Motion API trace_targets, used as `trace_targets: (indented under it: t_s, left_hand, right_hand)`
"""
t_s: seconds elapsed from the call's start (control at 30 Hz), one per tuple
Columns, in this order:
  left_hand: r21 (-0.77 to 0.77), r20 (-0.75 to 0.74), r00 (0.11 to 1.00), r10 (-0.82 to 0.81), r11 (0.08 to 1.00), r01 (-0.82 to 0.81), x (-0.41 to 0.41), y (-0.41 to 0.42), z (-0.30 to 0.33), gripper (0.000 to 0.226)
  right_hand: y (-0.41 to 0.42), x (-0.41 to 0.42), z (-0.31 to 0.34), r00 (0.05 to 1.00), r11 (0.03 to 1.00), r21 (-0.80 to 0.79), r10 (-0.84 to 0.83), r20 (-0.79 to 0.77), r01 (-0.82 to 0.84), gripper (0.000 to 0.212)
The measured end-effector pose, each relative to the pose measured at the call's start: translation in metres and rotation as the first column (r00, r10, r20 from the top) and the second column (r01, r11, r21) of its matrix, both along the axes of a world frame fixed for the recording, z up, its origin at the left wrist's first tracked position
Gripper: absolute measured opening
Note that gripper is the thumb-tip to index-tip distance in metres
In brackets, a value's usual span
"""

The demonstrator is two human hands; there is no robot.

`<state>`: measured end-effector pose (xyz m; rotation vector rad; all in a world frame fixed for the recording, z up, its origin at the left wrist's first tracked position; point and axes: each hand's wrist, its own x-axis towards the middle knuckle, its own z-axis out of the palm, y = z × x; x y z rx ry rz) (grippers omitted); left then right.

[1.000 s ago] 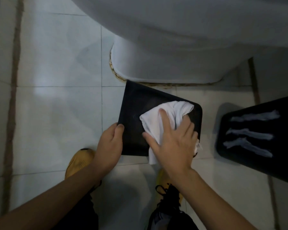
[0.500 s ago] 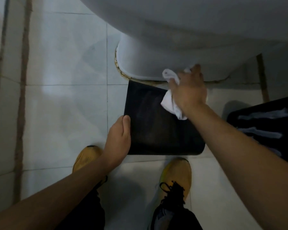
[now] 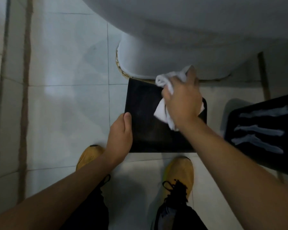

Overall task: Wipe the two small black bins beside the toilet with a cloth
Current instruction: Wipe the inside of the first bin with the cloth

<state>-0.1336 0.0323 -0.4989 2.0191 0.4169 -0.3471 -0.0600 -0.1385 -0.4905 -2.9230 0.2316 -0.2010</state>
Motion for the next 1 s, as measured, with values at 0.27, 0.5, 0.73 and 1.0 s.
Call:
trace_targets:
  t_s: [0.27, 0.5, 0.73, 1.0]
  left_hand:
    - [-0.058, 0.0, 1.0, 0.013, 0.998, -0.013, -0.01, 0.008, -0.011, 0.04]
    - [-0.02, -0.01, 0.999, 0.04, 0.999, -0.04, -0.002, 0.001, -0.003, 0.042]
    - [-0.035, 0.016, 1.0, 0.012, 0.999, -0.012, -0.008, 0.007, -0.012, 0.041]
    - [-0.015, -0.018, 0.999, 0.031, 0.999, -0.032, -0.004, 0.002, -0.004, 0.039]
  right_hand:
    - [0.025, -0.09, -0.011, 0.949, 0.949, 0.017, 0.314, -0.014, -0.314, 0.037]
    - [-0.027, -0.036, -0.008, 0.982, 0.981, -0.056, -0.187, 0.01, 0.187, 0.04]
    - [0.025, -0.097, -0.014, 0.939, 0.939, -0.02, 0.343, -0.012, -0.343, 0.04]
    - [-0.054, -0.027, -0.016, 0.953, 0.953, -0.007, -0.303, 0.024, 0.304, 0.037]
